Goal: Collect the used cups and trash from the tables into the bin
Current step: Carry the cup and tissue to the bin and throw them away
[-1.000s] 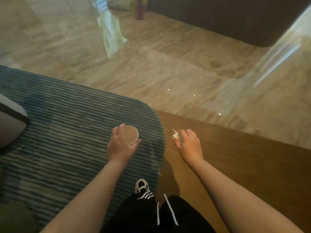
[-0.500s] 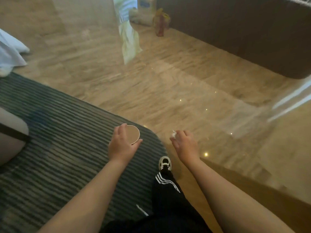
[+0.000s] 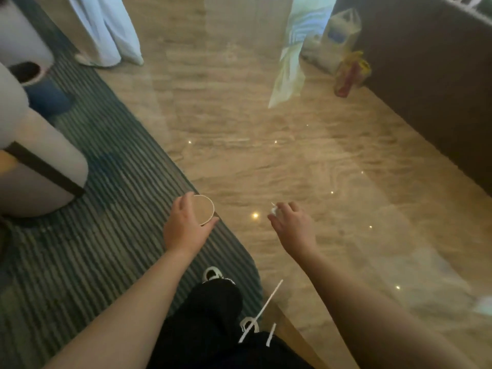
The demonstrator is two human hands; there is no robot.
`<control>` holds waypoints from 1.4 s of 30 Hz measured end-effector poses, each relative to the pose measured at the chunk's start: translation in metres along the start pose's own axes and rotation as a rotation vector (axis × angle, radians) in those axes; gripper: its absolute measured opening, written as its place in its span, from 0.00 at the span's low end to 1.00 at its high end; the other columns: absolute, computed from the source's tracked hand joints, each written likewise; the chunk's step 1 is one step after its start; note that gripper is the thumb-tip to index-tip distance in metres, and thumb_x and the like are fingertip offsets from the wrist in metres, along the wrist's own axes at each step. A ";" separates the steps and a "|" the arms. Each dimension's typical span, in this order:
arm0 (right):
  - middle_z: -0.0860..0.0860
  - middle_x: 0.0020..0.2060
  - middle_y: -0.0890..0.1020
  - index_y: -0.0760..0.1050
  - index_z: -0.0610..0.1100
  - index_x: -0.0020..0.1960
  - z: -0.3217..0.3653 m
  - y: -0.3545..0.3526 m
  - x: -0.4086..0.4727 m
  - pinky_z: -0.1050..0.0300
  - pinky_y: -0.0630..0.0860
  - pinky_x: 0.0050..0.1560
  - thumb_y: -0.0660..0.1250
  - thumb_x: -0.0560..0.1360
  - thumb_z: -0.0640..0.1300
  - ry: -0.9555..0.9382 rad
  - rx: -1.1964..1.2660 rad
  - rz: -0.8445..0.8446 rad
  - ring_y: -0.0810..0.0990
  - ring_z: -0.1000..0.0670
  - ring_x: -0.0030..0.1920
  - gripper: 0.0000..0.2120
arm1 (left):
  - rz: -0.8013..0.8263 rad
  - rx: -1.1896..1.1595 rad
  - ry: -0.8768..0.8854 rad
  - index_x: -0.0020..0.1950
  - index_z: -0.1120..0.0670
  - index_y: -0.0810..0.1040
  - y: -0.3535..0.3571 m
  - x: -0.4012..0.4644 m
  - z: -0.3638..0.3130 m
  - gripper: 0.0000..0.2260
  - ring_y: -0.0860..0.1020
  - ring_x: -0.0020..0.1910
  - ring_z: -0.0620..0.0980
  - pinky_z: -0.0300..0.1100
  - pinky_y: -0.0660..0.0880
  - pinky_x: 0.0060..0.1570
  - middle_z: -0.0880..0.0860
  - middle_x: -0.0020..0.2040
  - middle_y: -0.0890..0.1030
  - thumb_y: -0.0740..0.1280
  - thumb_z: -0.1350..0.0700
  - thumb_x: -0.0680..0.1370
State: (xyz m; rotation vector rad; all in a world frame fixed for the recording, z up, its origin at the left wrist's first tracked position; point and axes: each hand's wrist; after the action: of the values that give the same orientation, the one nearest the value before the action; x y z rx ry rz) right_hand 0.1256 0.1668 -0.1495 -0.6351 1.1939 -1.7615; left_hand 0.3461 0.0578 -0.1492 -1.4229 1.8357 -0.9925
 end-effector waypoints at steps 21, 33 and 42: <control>0.47 0.55 0.76 0.73 0.45 0.62 0.252 0.082 0.475 0.48 0.73 0.55 0.64 0.76 0.54 -0.336 0.039 0.242 0.74 0.43 0.56 0.18 | -0.190 0.011 -0.371 0.67 0.54 0.65 -0.076 0.415 0.096 0.35 0.73 0.56 0.56 0.50 0.76 0.45 0.55 0.62 0.70 0.75 0.43 0.67; 0.47 0.57 0.75 0.74 0.46 0.63 0.384 0.156 0.732 0.50 0.72 0.56 0.64 0.77 0.53 -0.463 0.058 0.342 0.73 0.44 0.58 0.18 | -0.307 0.009 -0.464 0.66 0.55 0.65 -0.092 0.659 0.168 0.34 0.73 0.54 0.56 0.45 0.70 0.42 0.56 0.61 0.70 0.76 0.45 0.67; 0.47 0.54 0.77 0.75 0.46 0.61 0.525 0.177 0.943 0.50 0.73 0.55 0.65 0.76 0.53 -0.641 0.065 0.401 0.74 0.43 0.55 0.17 | -0.460 0.031 -0.603 0.63 0.52 0.64 -0.167 0.860 0.223 0.33 0.74 0.51 0.56 0.44 0.68 0.38 0.55 0.58 0.71 0.76 0.43 0.65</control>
State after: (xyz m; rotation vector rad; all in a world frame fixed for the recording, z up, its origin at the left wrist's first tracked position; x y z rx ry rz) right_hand 0.1629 -0.9263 -0.1587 -0.7805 0.7456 -1.1271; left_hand 0.4091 -0.8444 -0.1429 -1.9138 1.0771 -0.6759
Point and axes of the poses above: each hand's wrist, its own x-axis towards the middle knuckle, its own y-axis out of the palm, z = x × y
